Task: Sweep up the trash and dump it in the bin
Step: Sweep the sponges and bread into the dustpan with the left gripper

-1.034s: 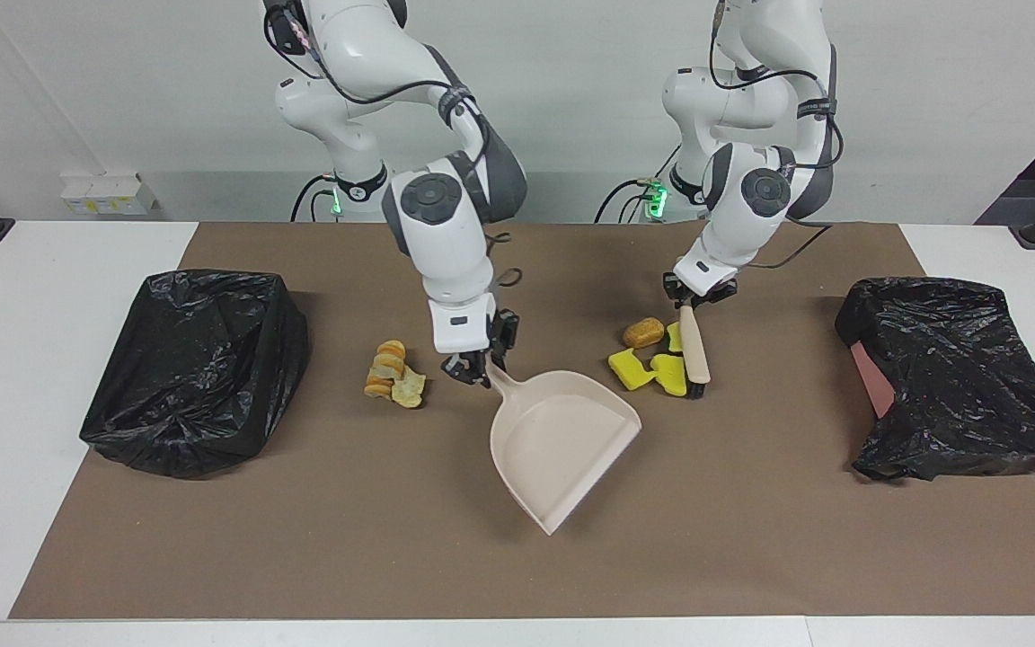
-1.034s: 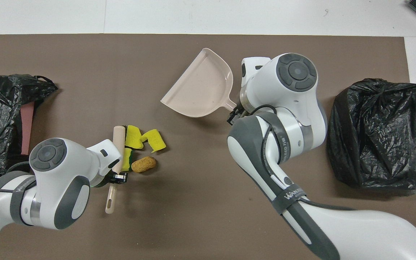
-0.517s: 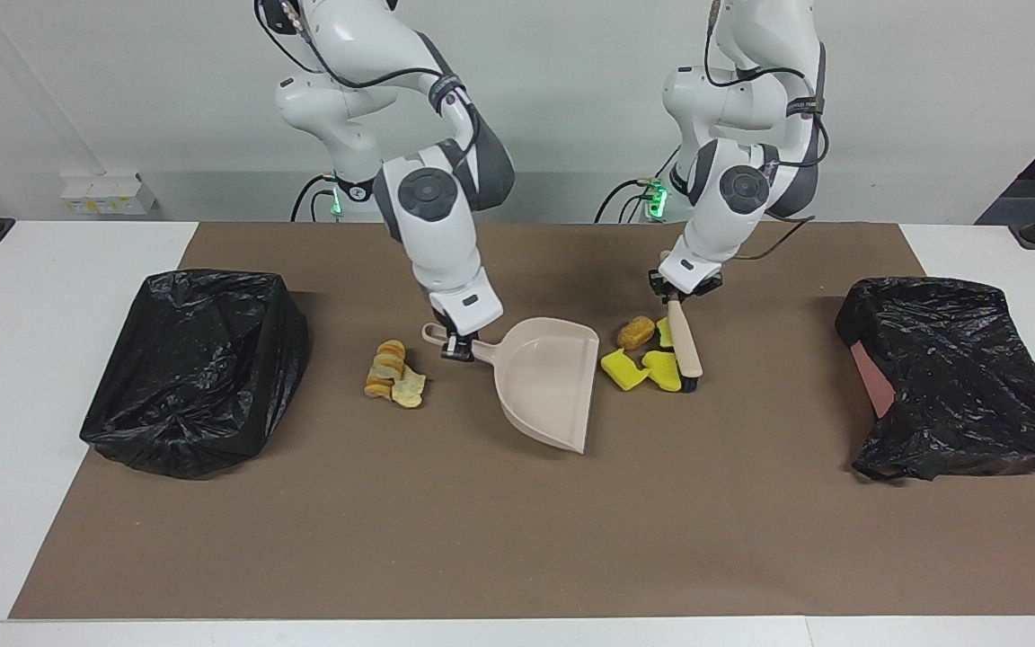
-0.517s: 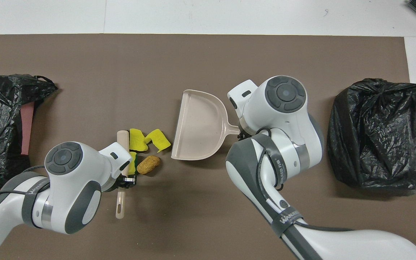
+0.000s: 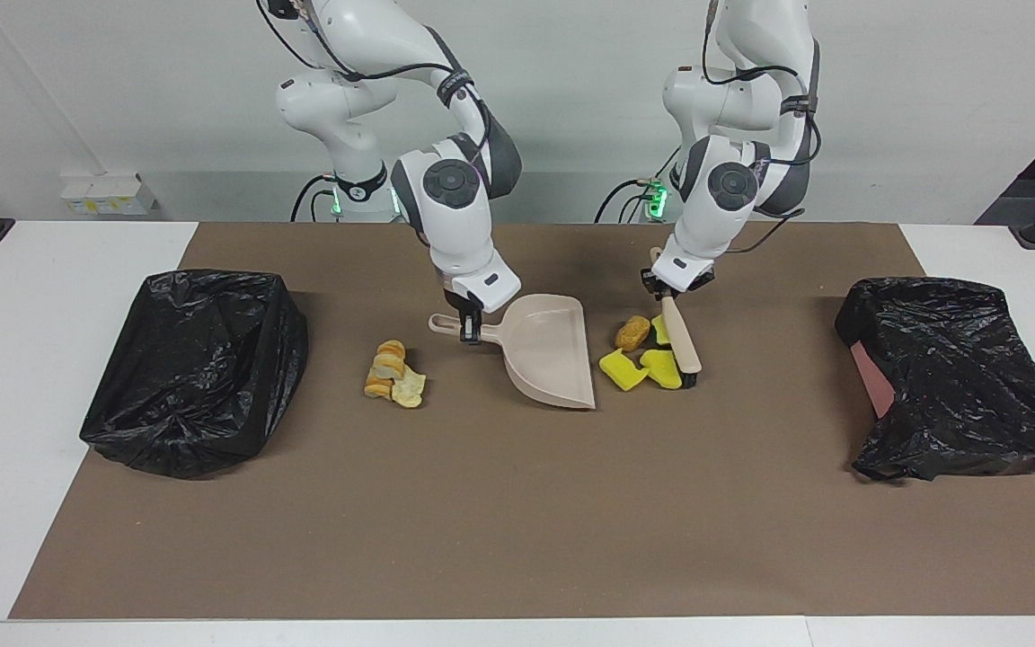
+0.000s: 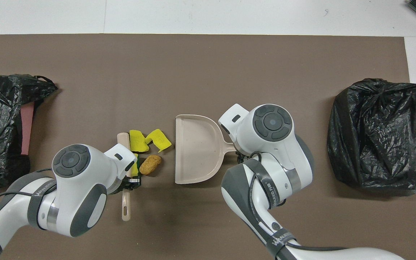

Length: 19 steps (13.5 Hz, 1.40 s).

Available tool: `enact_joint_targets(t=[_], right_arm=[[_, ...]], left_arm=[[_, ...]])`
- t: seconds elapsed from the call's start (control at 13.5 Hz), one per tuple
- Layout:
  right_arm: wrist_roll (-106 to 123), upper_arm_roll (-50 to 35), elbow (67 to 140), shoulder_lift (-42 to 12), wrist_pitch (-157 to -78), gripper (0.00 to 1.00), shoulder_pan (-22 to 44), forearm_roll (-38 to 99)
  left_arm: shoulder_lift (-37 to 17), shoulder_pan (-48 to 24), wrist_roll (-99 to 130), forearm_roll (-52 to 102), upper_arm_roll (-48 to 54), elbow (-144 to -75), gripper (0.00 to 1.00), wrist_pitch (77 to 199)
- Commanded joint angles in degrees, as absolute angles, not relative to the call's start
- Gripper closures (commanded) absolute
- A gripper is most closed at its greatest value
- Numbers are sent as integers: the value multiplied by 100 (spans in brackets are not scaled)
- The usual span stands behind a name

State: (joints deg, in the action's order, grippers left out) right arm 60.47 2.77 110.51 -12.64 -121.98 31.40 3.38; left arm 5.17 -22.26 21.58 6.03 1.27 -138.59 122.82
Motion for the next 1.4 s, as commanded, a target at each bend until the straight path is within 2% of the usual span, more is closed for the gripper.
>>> enact_joint_targets(t=[0.0,0.59,0.81,0.96,1.18,1.33], right_arm=[[5731,255,11206,-1221,-12340,100,3243,290],[5563,264,11206,-1239,-12357,100,3313,290],[5529,255,11206,-1239,-12366,100,3313,290],[5397,255,11206,-1230,-12357,100,3322,281],[5396,255,11206,-1230,-12357,100,3322,290],[5396,255,11206,-1230,-12357,100,3322,290]], left_arm=[[571,-2539,2416,808,62,-13869,100,12243],[457,-3435,2443,1932,62,-13580,100,12778],[115,-3726,2487,2240,114,-13001,100,12911],[97,-3744,2645,2285,184,-12903,100,12911],[158,-3692,2646,2206,167,-12902,100,12474],[385,-3648,2637,2014,149,-12902,100,11921]])
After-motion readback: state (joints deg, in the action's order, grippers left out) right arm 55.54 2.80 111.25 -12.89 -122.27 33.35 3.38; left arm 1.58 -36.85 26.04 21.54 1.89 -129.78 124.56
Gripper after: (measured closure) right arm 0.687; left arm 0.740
